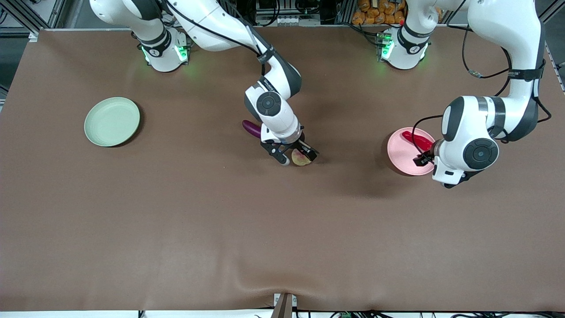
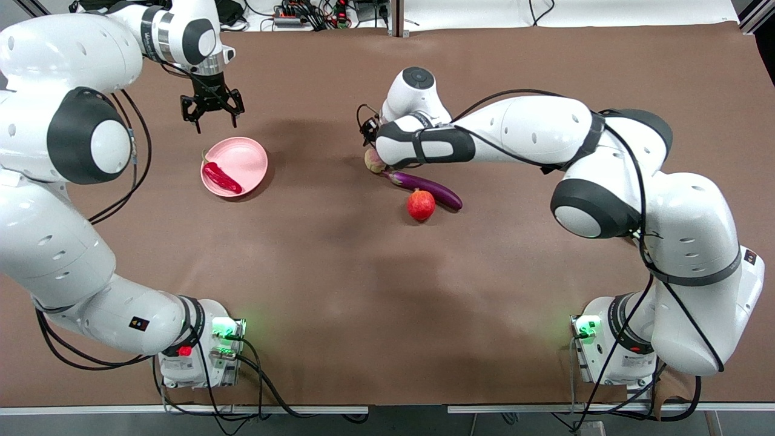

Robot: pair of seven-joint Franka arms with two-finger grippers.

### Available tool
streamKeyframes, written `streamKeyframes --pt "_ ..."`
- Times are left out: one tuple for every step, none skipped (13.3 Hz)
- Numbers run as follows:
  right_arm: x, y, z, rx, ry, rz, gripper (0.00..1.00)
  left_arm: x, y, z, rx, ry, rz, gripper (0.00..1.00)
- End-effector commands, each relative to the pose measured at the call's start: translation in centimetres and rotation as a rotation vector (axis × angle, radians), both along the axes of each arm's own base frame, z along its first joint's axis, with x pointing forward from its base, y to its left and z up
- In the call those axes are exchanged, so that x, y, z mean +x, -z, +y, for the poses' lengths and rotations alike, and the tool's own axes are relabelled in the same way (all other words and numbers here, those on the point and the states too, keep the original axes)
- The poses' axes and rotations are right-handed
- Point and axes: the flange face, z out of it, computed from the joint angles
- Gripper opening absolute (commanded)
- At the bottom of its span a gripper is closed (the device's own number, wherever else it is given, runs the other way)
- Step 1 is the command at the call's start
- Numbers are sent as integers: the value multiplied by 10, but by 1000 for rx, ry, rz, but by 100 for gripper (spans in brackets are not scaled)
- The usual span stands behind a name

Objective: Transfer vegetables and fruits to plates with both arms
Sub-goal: 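Release the pepper on the pink plate while the right gripper grasps the peach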

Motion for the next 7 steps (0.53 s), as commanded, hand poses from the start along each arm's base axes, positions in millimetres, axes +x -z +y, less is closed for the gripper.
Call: streamKeyframes --pt "5 -2 7 -19 -11 -37 87 12 -7 13 -29 130 63 100" --pt "5 -2 7 -35 -32 -54 76 13 -5 12 -29 136 70 100" --pt "8 -2 4 -39 -31 -58 66 14 -2 11 -26 142 74 100" --pt "11 6 0 -47 -26 -53 68 16 -2 11 -27 146 71 100" --pt "8 14 1 -58 -32 -49 71 18 -2 10 -32 161 71 100" --pt "8 17 0 -66 -33 -52 59 23 -6 10 -39 179 64 100" --pt "10 16 -2 -71 -31 -53 18 29 -10 13 -54 218 60 100"
